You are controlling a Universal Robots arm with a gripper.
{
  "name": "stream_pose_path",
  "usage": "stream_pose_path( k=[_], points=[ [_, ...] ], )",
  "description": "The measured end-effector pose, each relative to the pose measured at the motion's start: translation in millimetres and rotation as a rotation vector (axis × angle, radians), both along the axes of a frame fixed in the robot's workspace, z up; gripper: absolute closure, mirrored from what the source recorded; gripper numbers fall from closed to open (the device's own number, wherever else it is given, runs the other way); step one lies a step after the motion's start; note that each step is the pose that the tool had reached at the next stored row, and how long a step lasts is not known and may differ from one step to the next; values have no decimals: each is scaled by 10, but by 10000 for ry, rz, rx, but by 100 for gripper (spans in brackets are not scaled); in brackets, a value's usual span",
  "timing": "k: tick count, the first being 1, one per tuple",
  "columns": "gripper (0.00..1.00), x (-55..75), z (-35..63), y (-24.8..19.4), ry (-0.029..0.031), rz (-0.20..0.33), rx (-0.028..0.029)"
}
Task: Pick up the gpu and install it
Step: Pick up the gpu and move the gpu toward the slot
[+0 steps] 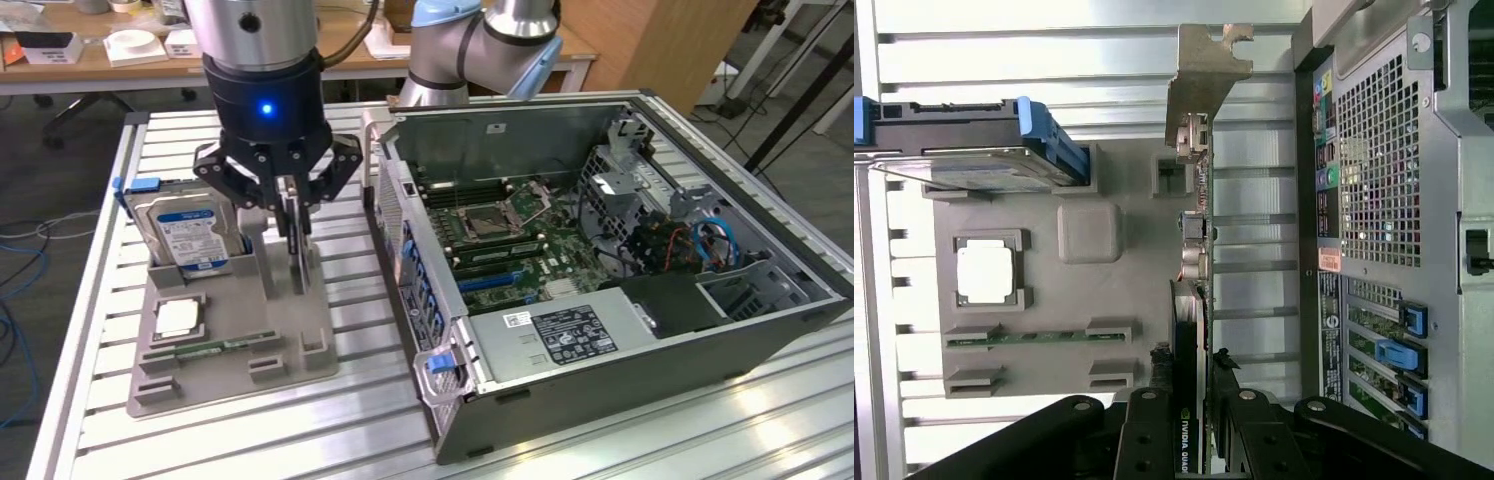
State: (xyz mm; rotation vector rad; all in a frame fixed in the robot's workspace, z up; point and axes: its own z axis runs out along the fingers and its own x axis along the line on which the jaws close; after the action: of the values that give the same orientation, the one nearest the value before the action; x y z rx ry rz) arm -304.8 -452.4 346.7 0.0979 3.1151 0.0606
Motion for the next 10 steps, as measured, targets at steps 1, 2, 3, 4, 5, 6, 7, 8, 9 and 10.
stream_pose_path(
  k=[1, 2, 3, 4, 5, 6, 7, 8, 9, 10],
  points=[
    [74, 0, 7, 0, -1, -1, 0],
    [74, 0, 14, 0, -1, 0, 1],
    [74, 0, 22, 0, 0, 0, 0],
    [74, 0, 29, 0, 0, 0, 0],
    [74, 0, 36, 0, -1, -1, 0],
    [74, 0, 44, 0, 0, 0, -1],
    [74, 0, 51, 0, 0, 0, 0],
    [74, 0, 58, 0, -1, 0, 0],
    [74, 0, 65, 0, 0, 0, 0],
    [74, 0, 72, 0, 0, 0, 0]
  ],
)
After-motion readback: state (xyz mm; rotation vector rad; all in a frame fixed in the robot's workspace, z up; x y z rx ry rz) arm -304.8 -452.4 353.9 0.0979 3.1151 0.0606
